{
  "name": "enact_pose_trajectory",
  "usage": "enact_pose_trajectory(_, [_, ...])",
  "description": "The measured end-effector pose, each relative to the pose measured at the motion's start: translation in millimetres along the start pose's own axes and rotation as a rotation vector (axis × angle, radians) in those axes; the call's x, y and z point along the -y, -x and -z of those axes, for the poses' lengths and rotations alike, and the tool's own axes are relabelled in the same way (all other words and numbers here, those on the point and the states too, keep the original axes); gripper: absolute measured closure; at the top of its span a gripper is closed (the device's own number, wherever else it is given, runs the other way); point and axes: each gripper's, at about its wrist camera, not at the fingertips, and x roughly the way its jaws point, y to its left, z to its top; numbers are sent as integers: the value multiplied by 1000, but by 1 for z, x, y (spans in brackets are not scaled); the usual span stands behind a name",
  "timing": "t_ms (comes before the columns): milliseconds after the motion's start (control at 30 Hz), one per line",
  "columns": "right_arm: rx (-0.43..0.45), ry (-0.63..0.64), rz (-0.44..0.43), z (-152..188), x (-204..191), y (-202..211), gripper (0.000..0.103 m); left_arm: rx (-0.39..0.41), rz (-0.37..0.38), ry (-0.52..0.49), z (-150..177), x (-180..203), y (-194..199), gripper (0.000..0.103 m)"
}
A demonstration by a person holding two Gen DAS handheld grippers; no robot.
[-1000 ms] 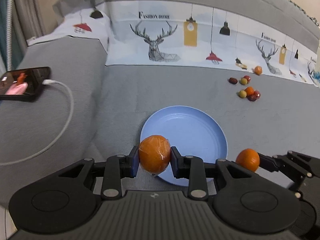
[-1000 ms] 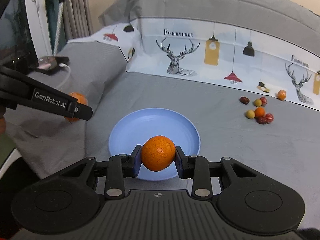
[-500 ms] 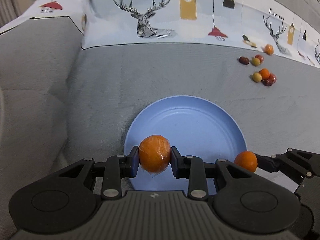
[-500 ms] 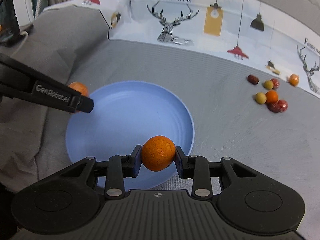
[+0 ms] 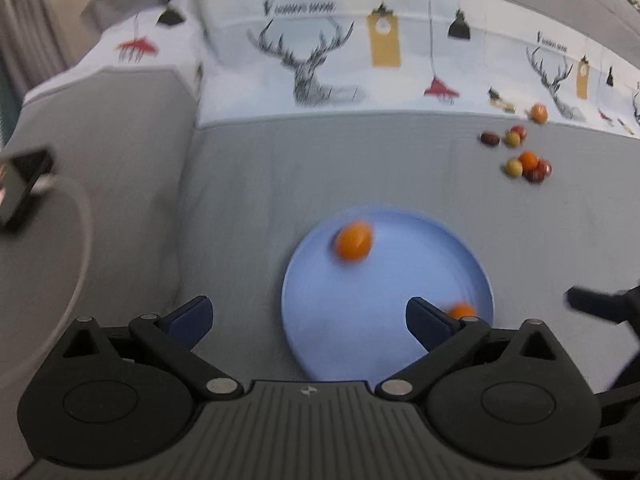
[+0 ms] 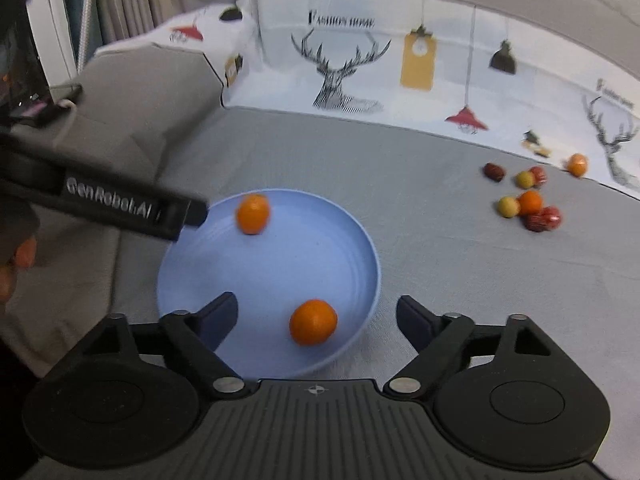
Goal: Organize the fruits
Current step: 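Open both tools to drop the two oranges onto the blue plate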
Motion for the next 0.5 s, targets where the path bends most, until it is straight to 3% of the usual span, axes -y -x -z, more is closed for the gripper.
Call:
enact_pose_trajectory(233, [132,-6,66,24,-18,73,1,3,-82,-7,25,5,49,0])
enact_pose_trajectory(500, [232,-25,108,39,-22,124,1,84,-76,-13,44,23,104,0])
